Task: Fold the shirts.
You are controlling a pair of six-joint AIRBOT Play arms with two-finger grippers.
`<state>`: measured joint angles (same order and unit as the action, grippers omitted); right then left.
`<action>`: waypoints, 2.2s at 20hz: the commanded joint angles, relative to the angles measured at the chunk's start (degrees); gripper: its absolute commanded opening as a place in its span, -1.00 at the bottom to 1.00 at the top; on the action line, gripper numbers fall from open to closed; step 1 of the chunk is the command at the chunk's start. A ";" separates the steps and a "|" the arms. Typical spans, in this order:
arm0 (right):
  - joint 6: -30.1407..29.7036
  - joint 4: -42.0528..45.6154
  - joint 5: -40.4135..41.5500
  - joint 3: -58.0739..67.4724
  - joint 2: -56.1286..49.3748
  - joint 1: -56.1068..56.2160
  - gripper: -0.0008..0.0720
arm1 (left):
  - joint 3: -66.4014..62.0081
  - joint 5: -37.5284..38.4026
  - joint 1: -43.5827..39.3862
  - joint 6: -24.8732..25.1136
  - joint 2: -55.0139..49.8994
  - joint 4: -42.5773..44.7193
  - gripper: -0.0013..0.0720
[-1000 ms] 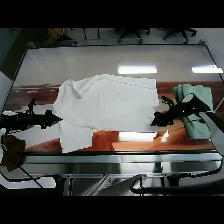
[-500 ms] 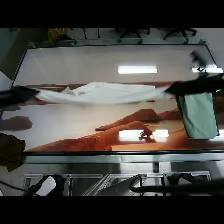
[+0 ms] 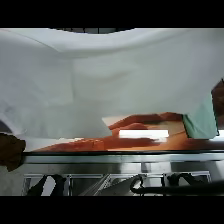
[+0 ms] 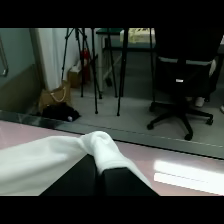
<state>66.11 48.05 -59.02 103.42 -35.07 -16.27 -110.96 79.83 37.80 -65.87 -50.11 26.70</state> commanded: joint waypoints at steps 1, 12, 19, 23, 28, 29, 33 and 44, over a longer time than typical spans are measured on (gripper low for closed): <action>1.62 1.14 -3.65 1.14 -3.65 -0.17 -0.92 | -8.09 2.64 0.31 -3.34 -5.40 5.03 -0.93; -8.39 -9.97 -0.28 -22.32 -41.24 2.49 -0.92 | 17.68 -12.70 -25.75 2.54 -43.04 19.26 -0.93; -17.55 -22.18 7.82 -20.28 -53.81 1.92 -0.92 | 2.19 -10.97 -25.75 -5.01 -60.48 22.27 -0.93; -17.92 -21.07 7.52 -20.11 -53.81 0.50 -0.92 | 1.29 -4.37 -25.75 -12.20 -60.78 29.53 -0.93; -17.92 -18.93 6.43 -20.13 -53.83 0.28 -0.92 | 1.40 2.34 -26.56 -18.01 -60.78 37.90 -0.93; -17.94 -18.69 6.19 -20.13 -53.92 0.37 -0.92 | 2.03 2.56 -26.75 -18.99 -60.78 38.23 -0.93; -17.92 -18.51 4.57 -20.17 -54.93 0.35 -0.92 | 9.84 -0.48 -27.61 -19.74 -60.78 38.25 -0.93; -12.28 -18.47 0.50 -20.13 -55.47 -1.16 -0.37 | 17.77 -4.04 -27.82 -19.76 -58.86 37.70 0.85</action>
<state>50.41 29.71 -55.72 83.26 -91.09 -16.58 -93.76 75.40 10.07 -85.49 -110.21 64.99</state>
